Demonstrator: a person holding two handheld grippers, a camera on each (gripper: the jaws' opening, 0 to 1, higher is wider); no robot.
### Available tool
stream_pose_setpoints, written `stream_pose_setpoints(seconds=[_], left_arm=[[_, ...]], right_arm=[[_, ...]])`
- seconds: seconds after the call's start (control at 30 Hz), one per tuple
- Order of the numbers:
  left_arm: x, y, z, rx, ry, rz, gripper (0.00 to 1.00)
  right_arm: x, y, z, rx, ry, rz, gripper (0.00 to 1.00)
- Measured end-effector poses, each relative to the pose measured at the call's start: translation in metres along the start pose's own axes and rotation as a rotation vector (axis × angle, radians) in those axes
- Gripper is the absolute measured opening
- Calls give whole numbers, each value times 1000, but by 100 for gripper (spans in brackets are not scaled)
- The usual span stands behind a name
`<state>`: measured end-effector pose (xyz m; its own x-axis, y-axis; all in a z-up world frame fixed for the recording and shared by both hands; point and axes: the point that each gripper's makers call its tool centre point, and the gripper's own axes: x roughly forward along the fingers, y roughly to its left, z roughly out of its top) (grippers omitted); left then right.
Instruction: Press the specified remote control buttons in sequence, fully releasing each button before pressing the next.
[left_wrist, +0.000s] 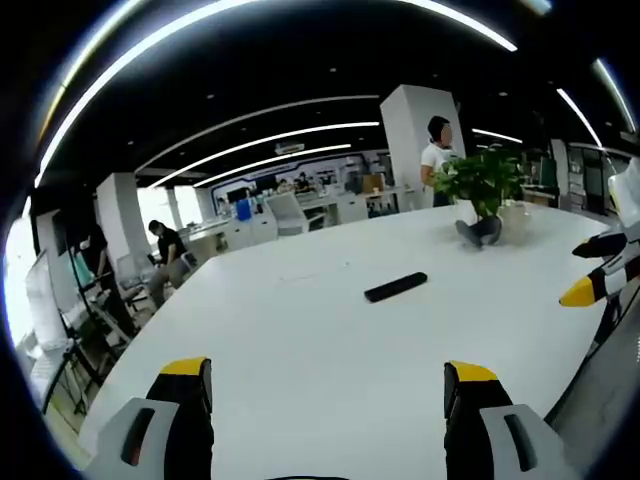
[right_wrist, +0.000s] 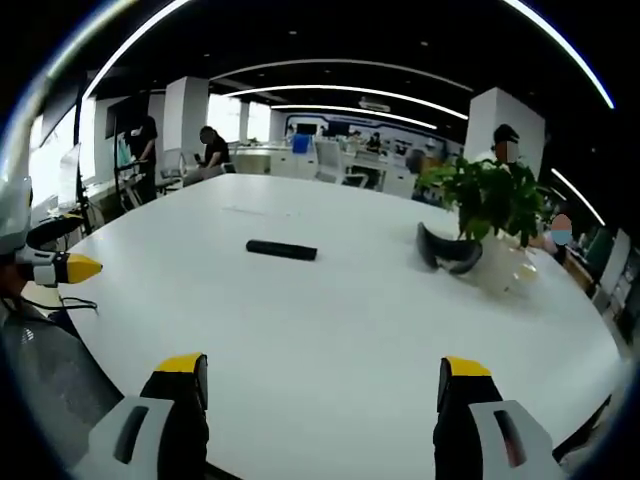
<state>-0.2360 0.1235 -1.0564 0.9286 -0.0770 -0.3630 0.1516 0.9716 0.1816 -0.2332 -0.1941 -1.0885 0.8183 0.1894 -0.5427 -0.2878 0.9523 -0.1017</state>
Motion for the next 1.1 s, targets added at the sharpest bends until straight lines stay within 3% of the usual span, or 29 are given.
stream_pose_setpoints(seconds=[1.1], left_arm=[[1,0,-4,12,20,0,100]], right_arm=[[0,0,0,-3,-2,-1,95]])
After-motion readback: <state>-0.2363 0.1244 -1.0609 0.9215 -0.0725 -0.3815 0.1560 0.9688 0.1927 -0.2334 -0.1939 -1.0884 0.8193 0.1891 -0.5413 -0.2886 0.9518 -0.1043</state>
